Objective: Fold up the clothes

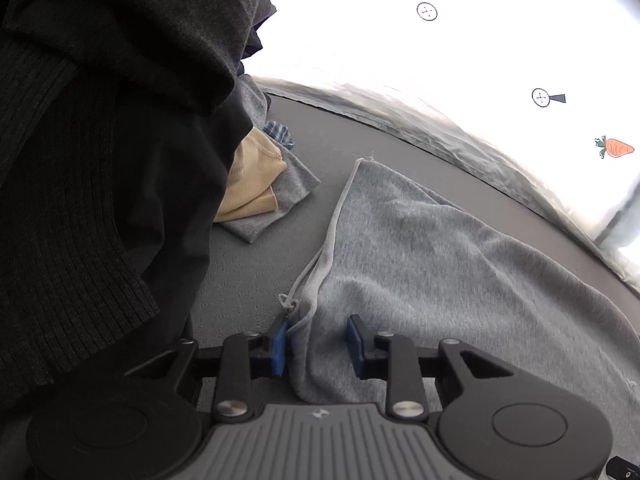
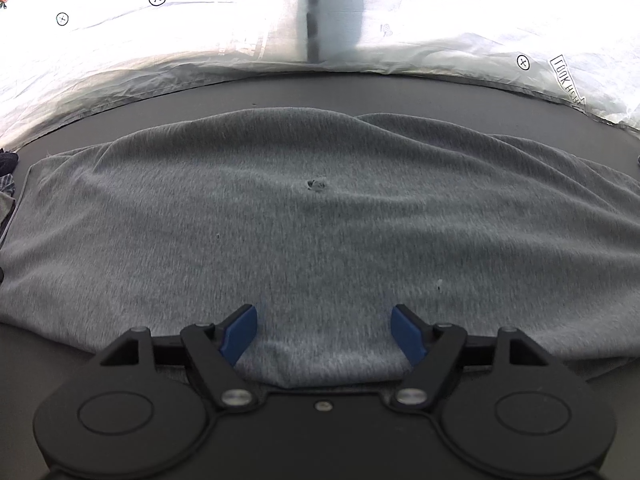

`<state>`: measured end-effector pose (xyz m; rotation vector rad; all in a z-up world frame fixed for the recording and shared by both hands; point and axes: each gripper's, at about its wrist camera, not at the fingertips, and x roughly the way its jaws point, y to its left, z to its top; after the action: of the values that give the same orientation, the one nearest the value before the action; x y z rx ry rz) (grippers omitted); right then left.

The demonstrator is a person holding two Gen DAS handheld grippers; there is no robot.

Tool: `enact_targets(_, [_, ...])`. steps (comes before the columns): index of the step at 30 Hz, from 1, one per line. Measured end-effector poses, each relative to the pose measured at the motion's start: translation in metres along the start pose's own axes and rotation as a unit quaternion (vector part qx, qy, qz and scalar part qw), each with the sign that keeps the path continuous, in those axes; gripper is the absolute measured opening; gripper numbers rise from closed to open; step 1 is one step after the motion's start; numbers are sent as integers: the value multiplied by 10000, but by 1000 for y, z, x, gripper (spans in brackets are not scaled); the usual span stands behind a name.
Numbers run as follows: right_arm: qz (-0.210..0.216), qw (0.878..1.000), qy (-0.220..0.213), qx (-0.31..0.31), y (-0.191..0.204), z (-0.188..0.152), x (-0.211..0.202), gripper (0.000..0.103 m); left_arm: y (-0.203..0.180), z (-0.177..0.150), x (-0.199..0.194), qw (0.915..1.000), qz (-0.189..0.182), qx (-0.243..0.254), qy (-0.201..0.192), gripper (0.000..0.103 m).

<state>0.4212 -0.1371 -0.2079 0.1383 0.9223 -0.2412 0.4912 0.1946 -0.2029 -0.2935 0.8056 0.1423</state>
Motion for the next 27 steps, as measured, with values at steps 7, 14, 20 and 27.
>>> enact_targets(7, [65, 9998, 28, 200, -10, 0, -2, 76, -14, 10, -4, 9992, -400, 79, -23, 9])
enact_targets(14, [-113, 9941, -299, 1038, -61, 5, -23, 75, -95, 13, -30, 9900, -1110, 824, -279, 9])
enact_targets(20, [-500, 9765, -763, 1950, -136, -8, -63, 75, -238, -46, -79, 9346, -2836, 2145, 35, 10])
enact_targets(27, [-907, 9640, -726, 2391, -224, -32, -93, 75, -328, -156, -99, 8720, -3102, 3658, 978, 33])
